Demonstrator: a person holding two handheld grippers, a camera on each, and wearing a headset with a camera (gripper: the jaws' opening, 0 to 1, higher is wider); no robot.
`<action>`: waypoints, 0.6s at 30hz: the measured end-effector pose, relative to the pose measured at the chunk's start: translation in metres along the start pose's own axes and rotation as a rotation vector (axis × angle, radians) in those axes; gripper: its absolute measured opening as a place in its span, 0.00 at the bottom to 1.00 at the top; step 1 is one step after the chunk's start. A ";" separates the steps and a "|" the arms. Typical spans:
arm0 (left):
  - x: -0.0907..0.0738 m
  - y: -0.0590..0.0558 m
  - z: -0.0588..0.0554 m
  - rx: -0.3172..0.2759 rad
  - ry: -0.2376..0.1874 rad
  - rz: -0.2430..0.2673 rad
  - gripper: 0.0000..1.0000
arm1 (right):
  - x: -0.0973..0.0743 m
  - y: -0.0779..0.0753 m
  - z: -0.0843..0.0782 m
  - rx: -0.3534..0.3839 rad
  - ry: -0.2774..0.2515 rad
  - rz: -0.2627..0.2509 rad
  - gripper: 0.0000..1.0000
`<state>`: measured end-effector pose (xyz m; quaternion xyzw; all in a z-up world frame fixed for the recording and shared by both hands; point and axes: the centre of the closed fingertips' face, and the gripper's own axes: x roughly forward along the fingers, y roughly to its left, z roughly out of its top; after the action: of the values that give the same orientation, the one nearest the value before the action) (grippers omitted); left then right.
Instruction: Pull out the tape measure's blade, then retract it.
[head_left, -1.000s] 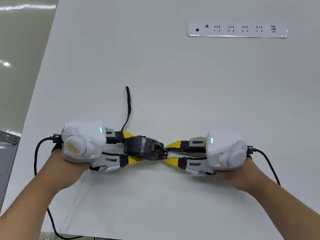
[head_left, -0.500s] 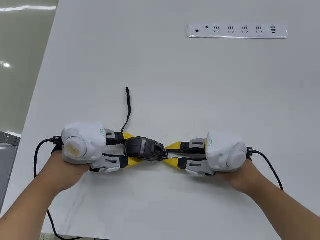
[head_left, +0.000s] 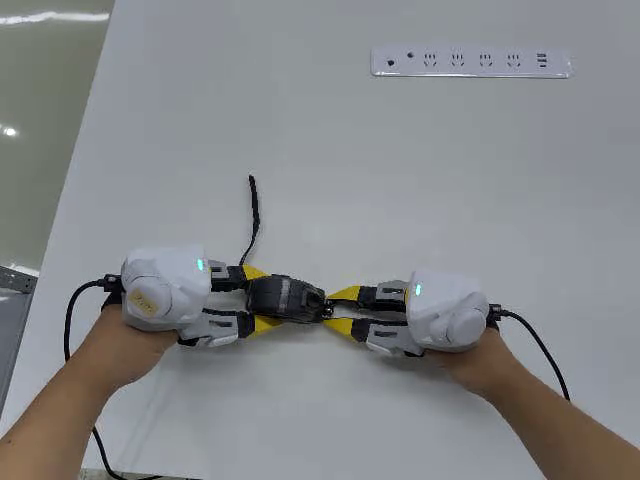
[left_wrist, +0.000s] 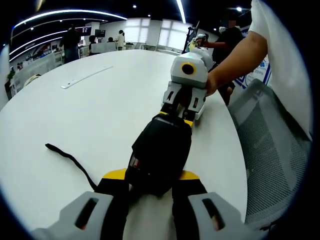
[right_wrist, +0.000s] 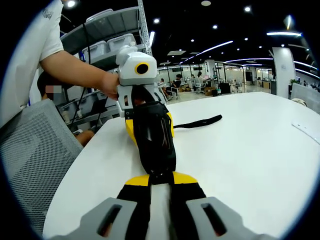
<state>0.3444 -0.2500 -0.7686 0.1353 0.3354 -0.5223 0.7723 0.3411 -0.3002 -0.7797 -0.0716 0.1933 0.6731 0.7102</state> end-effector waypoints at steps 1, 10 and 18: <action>0.000 0.000 0.000 -0.002 0.002 -0.001 0.30 | 0.000 0.000 0.000 -0.002 0.003 0.002 0.14; -0.001 -0.002 0.002 0.005 0.005 -0.003 0.30 | 0.001 0.000 0.000 -0.009 0.004 0.019 0.13; -0.001 -0.002 0.000 0.002 0.001 -0.005 0.30 | 0.000 0.001 0.000 -0.006 -0.011 0.038 0.12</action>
<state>0.3425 -0.2505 -0.7676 0.1353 0.3355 -0.5244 0.7708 0.3404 -0.3004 -0.7793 -0.0665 0.1888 0.6874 0.6982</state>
